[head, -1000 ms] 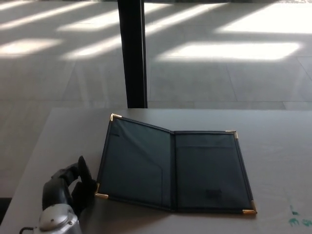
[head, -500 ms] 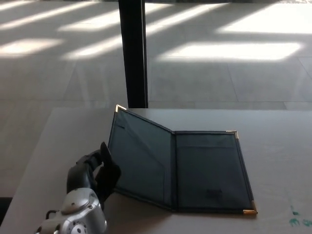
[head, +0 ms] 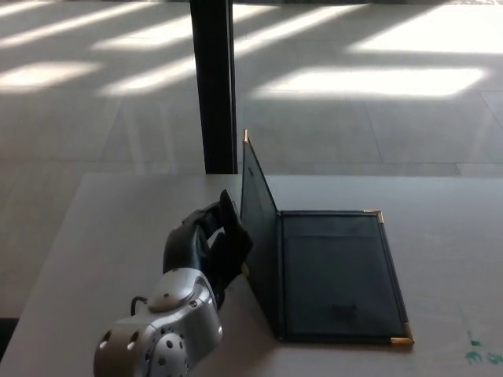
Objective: The robot uses its left hand to push the cover of the diary kept in the middle of the desk to close it
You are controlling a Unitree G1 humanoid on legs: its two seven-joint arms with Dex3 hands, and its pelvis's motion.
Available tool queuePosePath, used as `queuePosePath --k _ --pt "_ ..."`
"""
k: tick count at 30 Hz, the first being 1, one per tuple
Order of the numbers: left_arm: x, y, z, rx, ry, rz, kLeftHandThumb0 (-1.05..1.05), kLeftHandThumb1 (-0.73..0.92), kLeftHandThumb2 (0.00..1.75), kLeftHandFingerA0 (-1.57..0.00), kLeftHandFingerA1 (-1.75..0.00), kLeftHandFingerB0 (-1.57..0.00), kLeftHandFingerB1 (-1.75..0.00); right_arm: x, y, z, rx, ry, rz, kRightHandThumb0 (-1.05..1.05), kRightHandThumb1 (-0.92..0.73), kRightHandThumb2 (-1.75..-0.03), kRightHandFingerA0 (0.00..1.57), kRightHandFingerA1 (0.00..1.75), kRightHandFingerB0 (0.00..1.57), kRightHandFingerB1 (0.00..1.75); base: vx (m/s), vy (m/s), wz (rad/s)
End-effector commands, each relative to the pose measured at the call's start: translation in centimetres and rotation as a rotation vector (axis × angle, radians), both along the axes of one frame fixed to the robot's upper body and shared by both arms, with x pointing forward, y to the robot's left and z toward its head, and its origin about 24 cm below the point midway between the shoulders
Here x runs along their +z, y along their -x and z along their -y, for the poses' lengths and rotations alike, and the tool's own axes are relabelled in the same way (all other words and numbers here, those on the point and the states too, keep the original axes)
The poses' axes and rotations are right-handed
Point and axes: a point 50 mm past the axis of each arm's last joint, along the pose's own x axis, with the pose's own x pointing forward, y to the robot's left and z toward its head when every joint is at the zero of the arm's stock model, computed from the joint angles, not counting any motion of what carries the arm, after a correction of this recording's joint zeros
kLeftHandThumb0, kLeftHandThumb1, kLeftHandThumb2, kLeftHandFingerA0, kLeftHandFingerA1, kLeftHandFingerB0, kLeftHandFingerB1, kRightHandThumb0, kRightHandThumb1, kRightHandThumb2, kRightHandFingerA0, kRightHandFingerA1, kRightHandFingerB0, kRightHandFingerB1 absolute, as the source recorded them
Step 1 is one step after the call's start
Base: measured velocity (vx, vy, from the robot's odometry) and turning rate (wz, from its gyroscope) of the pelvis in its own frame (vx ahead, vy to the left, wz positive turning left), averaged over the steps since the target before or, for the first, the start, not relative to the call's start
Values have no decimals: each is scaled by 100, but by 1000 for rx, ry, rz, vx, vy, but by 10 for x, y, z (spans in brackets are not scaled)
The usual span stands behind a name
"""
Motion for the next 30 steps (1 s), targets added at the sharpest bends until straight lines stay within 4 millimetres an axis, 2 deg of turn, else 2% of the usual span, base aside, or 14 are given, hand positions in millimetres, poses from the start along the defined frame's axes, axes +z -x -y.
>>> queuePosePath --k 1,9,11,12,13,17,18,19,21,22,23,24,25,30 --pt "64 37 110 -213 455 47 -90 91 81 -41 -54 -31 -49 4 2 3 39 50 -33 -95 -92 -70 66 100 62 76 0 0 0" --pt "16 94 166 -654 124 157 -100 91 90 -37 -62 -27 -52 4 -7 3 64 58 -51 -87 -71 -122 68 93 61 77 0 0 0" --pt "11 101 172 -710 41 203 -100 92 88 -37 -64 -28 -54 4 -8 4 82 51 -37 -86 -71 -122 65 93 60 78 0 0 0" --pt "6 104 174 -739 29 204 -99 92 85 -33 -65 -26 -55 3 -9 5 42 29 -30 -98 -91 -68 66 95 65 72 0 0 0" --pt "2 106 174 -753 -7 207 -98 92 85 -34 -68 -26 -56 4 -10 5 39 24 -25 -100 -67 -101 69 94 62 73 0 0 0" --pt "-32 104 171 -820 -189 146 -93 92 88 -36 -72 -27 -57 7 -11 3 68 26 -12 -101 -68 -100 69 99 60 76 0 0 0" --pt "-45 101 167 -821 -286 140 -97 92 90 -123 -141 -30 -60 6 -12 1 72 24 -15 -87 -68 -120 66 94 62 76 0 0 0" --pt "-55 98 163 -819 -328 134 -89 81 118 -97 -118 -27 -62 6 -12 0 82 24 -19 -97 -92 -68 63 102 59 75 0 0 0" --pt "-65 93 157 -817 -401 145 -91 92 89 -115 -134 -26 -60 5 -13 1 75 24 -20 -96 -92 -69 66 102 60 75 0 0 0" --pt "-69 90 153 -809 -425 136 -98 84 111 -123 -142 -22 -60 5 -14 0 82 24 -20 -86 -69 -122 66 95 59 77 0 0 0" --pt "-71 88 152 -807 -435 134 -98 84 111 -123 -142 -22 -60 5 -14 0 85 24 -20 -86 -69 -122 66 95 59 77 0 0 0" --pt "-78 78 140 -774 -457 122 -93 83 114 -127 -150 -21 -61 5 -15 -1 81 34 -15 -97 -92 -69 63 99 59 74 0 0 0" --pt "-80 69 130 -725 -420 103 -94 92 84 -107 -143 -19 -60 5 -16 -2 72 16 -3 -89 -68 -120 63 95 61 77 0 0 0" --pt "-57 48 112 -630 -405 204 -95 92 83 -96 -143 -24 -61 4 -11 0 64 19 -22 -88 -69 -121 62 94 60 77 0 0 0"
